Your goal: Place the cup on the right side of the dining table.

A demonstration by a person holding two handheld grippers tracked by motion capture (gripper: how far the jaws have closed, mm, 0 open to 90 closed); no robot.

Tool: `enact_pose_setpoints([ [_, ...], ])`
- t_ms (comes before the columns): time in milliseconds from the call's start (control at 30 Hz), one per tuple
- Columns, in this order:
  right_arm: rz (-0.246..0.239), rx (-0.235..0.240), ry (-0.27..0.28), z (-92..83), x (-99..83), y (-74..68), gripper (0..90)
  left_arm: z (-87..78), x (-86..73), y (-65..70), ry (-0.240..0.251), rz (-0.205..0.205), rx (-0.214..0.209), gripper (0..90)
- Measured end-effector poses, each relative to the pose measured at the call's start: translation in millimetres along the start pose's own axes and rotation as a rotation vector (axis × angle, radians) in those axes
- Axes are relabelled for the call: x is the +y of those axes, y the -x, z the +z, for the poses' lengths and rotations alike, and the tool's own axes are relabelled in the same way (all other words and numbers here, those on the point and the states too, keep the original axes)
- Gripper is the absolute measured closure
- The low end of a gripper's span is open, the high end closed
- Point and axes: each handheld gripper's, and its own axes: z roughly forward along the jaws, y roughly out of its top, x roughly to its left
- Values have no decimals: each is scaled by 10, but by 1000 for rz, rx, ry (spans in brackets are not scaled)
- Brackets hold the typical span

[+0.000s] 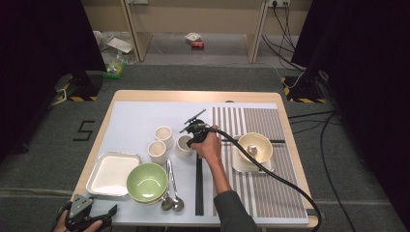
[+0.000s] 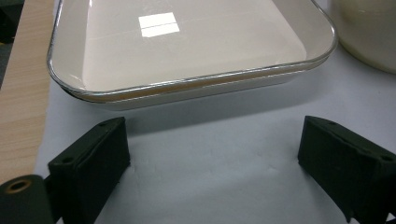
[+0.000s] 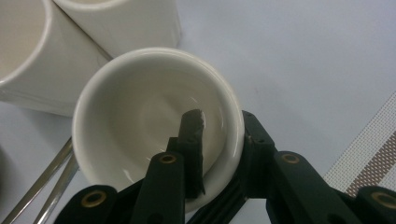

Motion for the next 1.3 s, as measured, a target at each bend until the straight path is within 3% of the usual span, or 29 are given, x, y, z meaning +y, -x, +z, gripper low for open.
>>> enact_pose_setpoints([
  [167,-2,-11,-9,21,-4,-7,798,1,2,-1,-1,2,0,76],
  [233,-26,-5,4,21,2,-3,803,1,1,-2,1,2,0,76],
  [333,-23,-11,24,15,9,-21,805,0,2,-2,0,1,0,76],
  [467,-48,-103,41,-42,18,14,811,0,3,-3,-1,2,0,76],
  [733,-34,-76,44,-59,12,1,792,0,3,-1,-2,1,1,76],
  [1067,-28,-62,-23,45,-15,18,796,0,4,-1,-2,2,-1,76],
  [1300,-36,-57,-7,60,-13,15,820,0,3,-4,-1,2,-1,76],
])
